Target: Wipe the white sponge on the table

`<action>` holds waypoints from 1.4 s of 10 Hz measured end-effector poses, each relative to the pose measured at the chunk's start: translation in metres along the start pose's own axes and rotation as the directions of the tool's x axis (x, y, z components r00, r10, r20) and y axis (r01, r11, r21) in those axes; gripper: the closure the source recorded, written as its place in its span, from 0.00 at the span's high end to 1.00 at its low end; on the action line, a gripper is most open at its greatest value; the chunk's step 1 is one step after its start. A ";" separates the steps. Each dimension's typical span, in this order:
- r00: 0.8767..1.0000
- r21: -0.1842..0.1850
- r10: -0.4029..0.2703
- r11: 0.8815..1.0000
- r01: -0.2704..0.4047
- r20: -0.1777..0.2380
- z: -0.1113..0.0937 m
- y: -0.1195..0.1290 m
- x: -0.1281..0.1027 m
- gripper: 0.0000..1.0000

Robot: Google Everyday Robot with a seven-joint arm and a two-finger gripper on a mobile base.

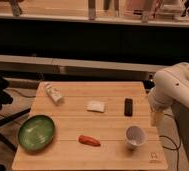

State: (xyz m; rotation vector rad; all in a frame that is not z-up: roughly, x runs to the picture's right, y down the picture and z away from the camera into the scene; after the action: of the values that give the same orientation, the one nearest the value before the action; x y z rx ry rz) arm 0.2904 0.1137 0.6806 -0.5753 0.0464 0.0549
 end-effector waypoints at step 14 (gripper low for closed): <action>0.981 0.016 -0.193 0.981 0.193 -0.010 0.000 -0.047 -0.082 0.80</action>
State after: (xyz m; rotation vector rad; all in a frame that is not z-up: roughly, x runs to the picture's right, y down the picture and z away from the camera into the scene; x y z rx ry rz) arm 0.2117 0.0711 0.7110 -0.5605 -0.0013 -0.1361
